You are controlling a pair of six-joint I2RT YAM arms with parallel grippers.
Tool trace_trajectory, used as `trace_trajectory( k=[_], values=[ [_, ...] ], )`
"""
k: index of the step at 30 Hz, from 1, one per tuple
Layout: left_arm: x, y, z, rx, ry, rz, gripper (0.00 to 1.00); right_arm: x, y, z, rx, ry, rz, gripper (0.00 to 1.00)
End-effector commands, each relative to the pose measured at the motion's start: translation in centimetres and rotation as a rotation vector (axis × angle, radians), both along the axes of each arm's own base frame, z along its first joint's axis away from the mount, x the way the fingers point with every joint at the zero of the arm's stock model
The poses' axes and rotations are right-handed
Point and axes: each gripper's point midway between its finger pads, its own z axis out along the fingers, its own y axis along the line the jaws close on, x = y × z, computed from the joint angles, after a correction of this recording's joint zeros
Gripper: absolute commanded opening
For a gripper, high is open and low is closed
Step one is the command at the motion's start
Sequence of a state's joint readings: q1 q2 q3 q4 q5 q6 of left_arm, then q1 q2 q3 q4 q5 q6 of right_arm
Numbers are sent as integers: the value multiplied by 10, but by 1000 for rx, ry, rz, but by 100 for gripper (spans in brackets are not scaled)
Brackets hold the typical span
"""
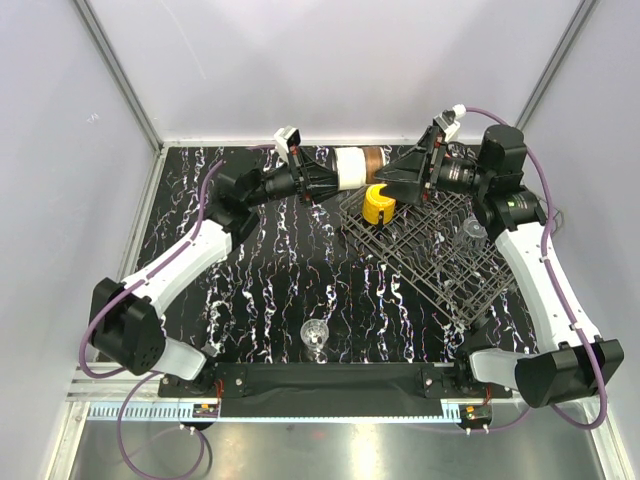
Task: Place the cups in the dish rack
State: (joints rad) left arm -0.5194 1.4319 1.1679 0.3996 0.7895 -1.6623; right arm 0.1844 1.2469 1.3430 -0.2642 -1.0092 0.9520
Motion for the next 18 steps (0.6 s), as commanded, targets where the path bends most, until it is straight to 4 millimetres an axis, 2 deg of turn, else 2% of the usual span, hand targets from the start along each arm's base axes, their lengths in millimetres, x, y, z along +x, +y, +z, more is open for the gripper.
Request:
trace_trajectory(
  k=[1,8,18],
  values=[
    [-19,-2,27,-69,-89,-60,0,-6,5,31,38,-108,43,100],
    [-24,-10,27,-90,-75,-95,0,-7,11,40,66,-132,65,100],
    [-27,-11,24,-102,-66,-111,0,-5,15,41,80,-116,85,100]
  ],
)
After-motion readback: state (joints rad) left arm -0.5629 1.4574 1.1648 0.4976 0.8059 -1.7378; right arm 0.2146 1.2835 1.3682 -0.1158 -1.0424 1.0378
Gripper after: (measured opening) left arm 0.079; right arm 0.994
